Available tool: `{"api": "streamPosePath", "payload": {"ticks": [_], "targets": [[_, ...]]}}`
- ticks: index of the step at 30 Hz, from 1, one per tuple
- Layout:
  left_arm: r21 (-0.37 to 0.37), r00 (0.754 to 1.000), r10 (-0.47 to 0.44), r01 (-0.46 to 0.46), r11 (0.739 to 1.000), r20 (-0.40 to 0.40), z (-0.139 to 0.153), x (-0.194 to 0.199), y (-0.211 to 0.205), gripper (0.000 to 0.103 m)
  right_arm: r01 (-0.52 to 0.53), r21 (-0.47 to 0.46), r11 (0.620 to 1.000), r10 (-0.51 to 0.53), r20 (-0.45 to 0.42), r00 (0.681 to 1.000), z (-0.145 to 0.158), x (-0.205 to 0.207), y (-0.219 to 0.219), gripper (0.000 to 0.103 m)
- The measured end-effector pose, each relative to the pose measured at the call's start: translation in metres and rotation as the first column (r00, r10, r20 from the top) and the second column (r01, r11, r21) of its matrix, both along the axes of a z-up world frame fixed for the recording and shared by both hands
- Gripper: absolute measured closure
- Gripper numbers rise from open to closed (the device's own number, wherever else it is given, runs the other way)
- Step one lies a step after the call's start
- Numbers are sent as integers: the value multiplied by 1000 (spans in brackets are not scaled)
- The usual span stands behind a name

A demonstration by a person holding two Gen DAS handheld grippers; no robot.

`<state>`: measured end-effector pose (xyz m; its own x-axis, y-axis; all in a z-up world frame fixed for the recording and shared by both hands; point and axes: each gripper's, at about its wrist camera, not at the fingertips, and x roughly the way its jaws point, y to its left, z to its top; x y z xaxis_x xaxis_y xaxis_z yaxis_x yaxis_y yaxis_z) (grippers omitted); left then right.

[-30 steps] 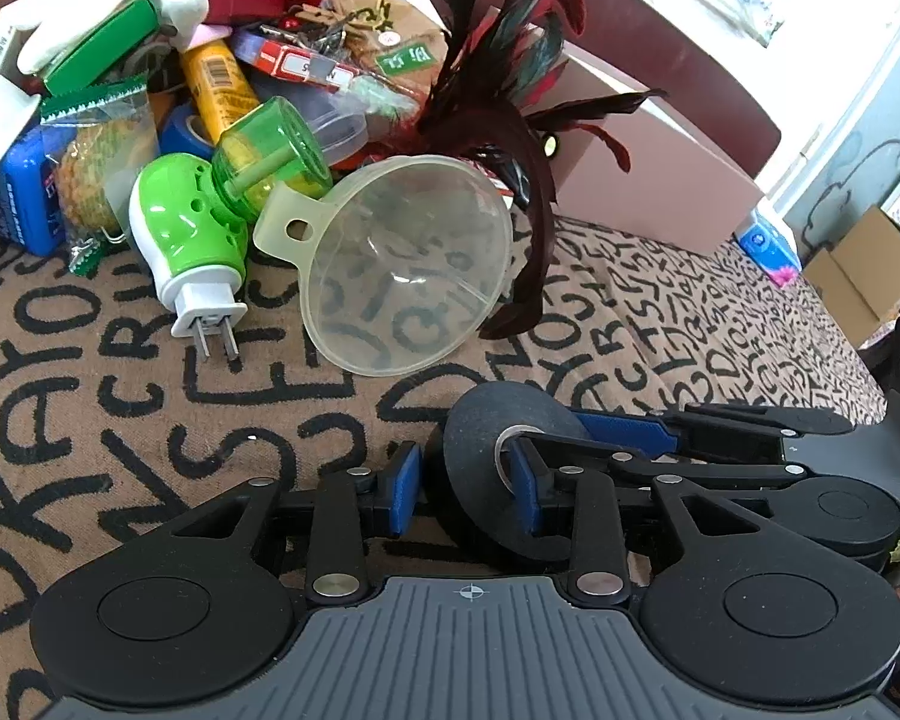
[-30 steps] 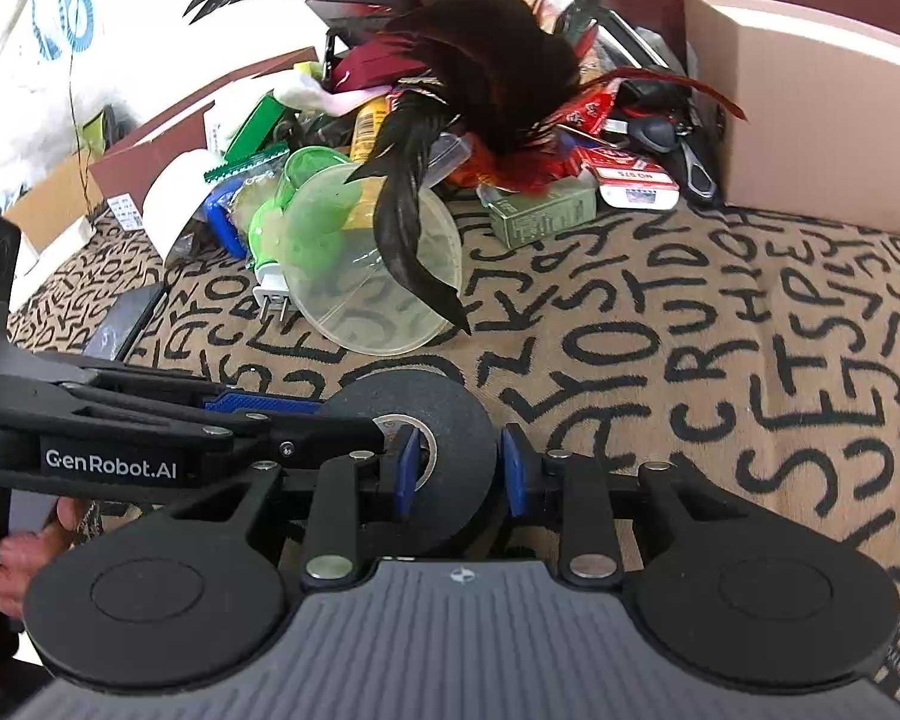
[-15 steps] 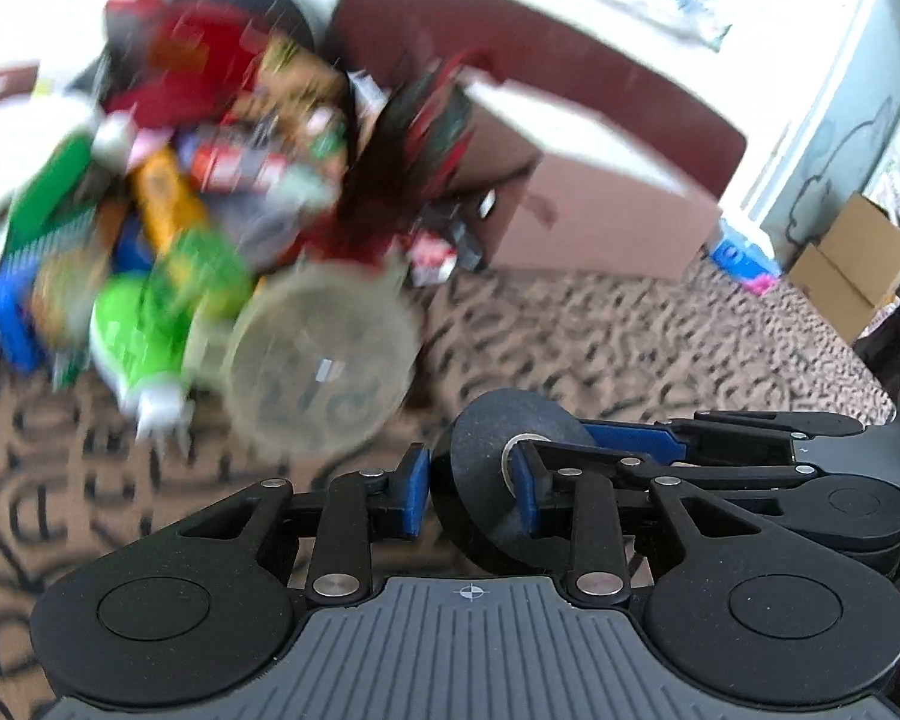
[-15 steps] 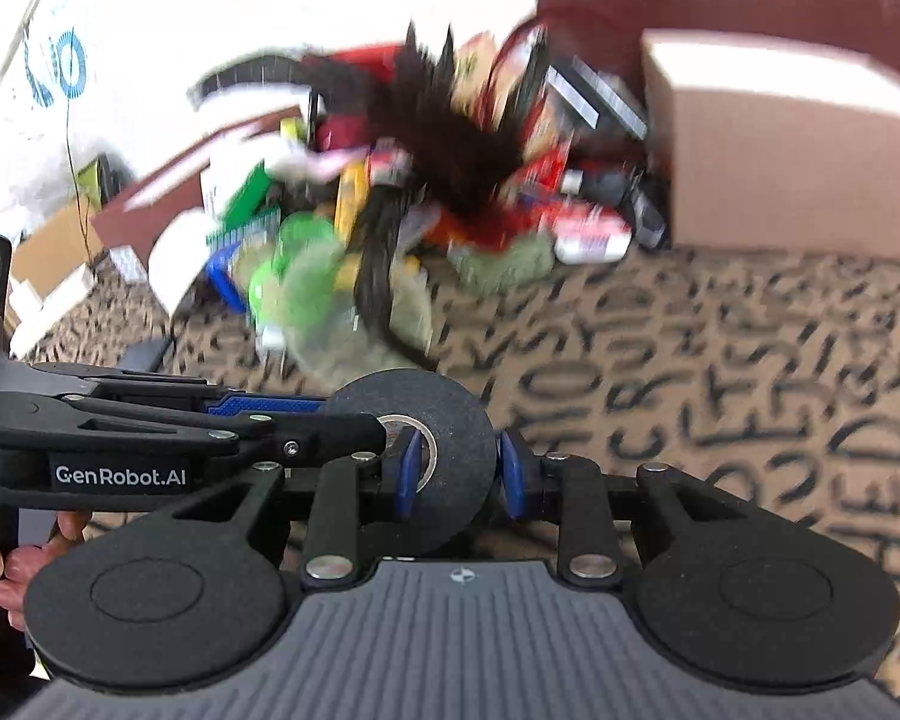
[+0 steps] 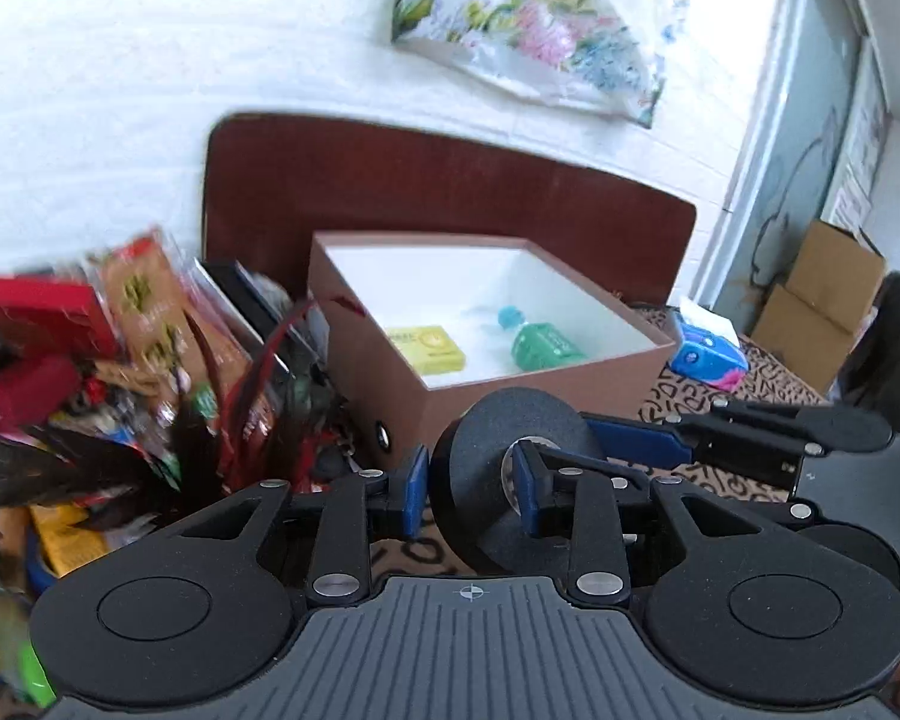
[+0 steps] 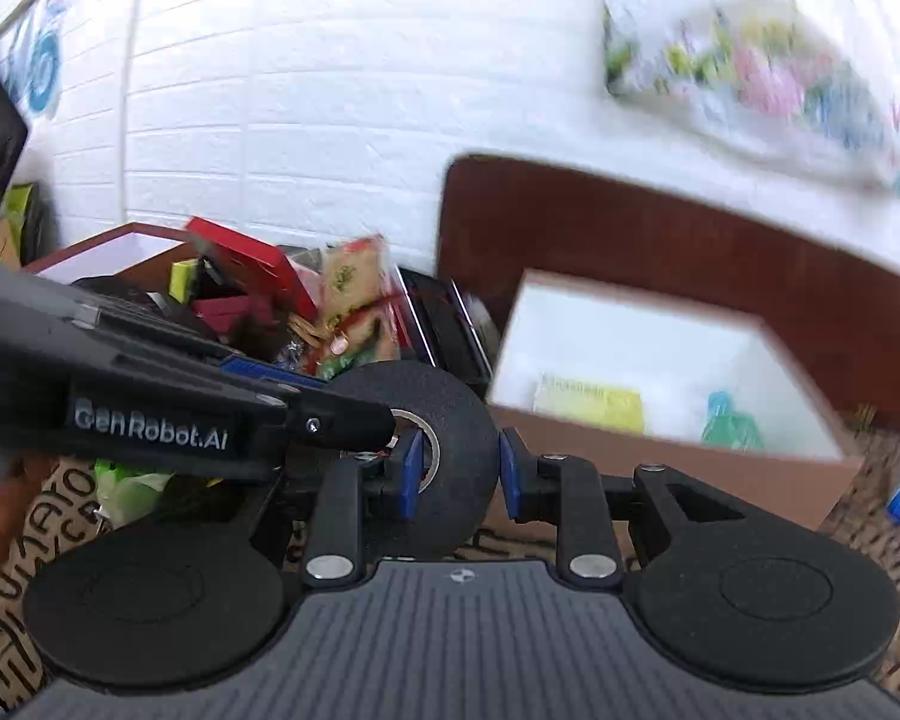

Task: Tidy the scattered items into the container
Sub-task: 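Lower the tape roll into the tan box and open the left tool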

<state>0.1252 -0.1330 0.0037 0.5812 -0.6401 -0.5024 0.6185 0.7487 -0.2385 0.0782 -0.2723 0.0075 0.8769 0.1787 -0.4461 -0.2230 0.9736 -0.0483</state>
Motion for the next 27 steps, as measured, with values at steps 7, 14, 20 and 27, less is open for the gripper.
{"api": "streamPosePath", "payload": {"ticks": [7,14,20,27], "targets": [[-27,1000,5,-4,1000,23,15,3,-1,74,23,44,999,-24,14,1000,9,2,-6,72],[-85,993,46,-37,996,110,67,-12,15,74,-11,10,1000,11,86,996,63,-11,5,72],[-127,986,55,-35,991,157,124,5,7,74,-21,-33,999,25,138,990,120,6,0,72],[-170,992,23,-1,985,125,154,66,-34,74,25,-96,995,-12,129,992,161,61,-30,72]]}}
